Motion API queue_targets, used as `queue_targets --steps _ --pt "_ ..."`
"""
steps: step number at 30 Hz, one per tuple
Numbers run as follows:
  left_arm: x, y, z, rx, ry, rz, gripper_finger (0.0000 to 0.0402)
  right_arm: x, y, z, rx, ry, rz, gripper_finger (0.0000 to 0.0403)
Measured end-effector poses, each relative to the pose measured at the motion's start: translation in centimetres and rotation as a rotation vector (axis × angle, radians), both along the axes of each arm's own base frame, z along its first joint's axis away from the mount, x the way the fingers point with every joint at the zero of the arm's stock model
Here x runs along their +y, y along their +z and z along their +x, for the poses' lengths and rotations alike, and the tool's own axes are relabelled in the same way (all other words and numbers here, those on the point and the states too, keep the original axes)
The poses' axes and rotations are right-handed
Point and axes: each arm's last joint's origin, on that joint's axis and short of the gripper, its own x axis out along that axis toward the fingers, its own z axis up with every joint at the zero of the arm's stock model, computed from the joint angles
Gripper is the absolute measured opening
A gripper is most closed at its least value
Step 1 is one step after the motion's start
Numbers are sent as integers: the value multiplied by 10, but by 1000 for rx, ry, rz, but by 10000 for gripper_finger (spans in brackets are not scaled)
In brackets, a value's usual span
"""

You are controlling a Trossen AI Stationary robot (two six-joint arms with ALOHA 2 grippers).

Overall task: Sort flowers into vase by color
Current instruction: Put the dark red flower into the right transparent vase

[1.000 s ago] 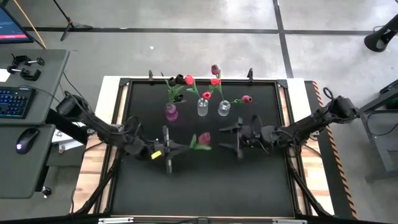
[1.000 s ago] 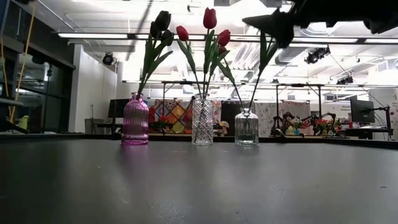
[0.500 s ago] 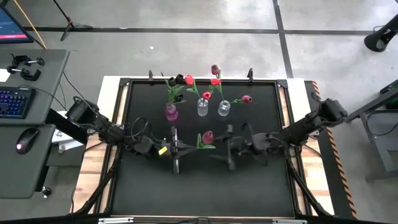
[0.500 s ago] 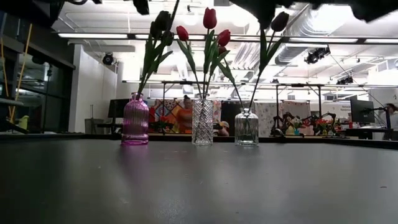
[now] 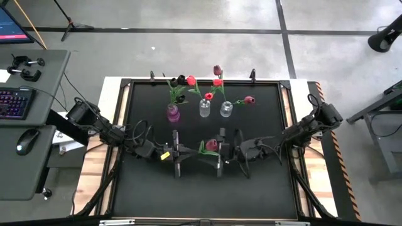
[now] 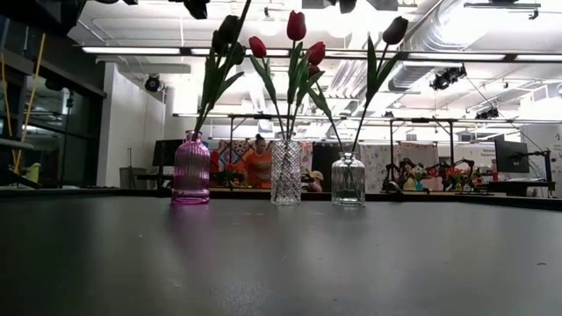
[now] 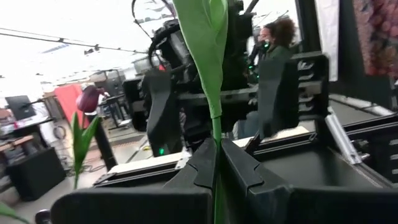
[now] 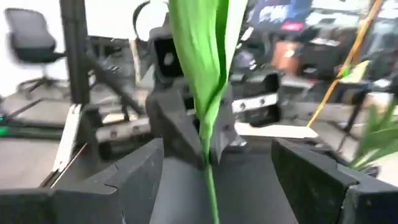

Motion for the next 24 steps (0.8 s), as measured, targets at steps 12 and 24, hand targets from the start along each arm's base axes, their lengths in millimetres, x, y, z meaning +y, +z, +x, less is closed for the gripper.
queue_targets --steps 12,24 --pt "2 1 0 -13 22 -11 0 10 8 -7 -109 -18 27 260" --pt "2 1 0 -13 21 -14 0 -2 7 -1 -110 -6 93 184"
